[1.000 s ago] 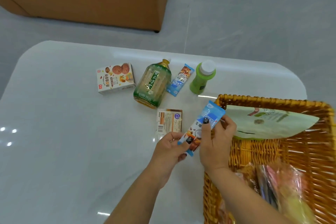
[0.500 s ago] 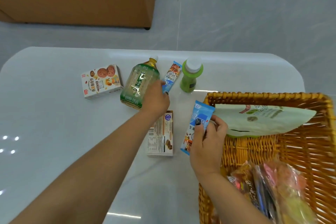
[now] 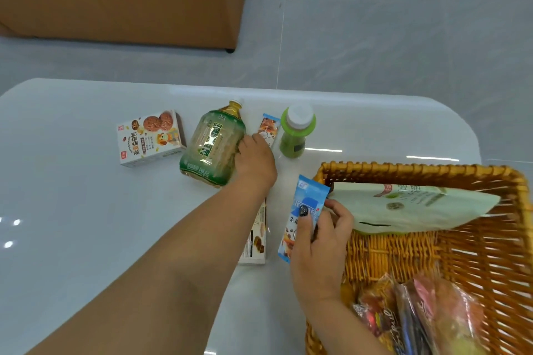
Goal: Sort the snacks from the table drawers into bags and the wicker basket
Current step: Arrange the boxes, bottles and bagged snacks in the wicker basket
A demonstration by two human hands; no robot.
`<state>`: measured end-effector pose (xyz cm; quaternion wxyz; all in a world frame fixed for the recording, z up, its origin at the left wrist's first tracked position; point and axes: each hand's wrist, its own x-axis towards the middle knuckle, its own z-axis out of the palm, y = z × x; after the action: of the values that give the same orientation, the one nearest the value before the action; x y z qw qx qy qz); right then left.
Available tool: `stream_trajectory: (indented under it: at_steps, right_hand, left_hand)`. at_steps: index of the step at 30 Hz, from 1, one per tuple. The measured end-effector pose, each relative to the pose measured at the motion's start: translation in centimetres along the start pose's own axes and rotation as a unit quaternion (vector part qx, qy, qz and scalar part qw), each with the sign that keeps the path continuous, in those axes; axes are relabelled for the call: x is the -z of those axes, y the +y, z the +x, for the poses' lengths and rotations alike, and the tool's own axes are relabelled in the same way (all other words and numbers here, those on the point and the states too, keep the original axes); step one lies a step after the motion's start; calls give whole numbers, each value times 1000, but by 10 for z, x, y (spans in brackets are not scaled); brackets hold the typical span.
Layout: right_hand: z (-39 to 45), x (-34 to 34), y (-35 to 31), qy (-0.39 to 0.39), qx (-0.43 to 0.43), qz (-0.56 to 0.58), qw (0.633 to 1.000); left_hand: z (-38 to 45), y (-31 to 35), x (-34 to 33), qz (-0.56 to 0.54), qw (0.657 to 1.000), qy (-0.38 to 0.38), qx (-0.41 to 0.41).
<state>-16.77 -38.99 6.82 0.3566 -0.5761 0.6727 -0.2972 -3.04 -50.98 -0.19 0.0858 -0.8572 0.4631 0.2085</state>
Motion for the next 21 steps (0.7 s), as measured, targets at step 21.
stream_trajectory:
  at_steps: [21]
  right_hand:
    - [8, 28, -15, -42, -128, 130, 982]
  left_hand:
    - [-162, -81, 66, -552, 833, -5, 41]
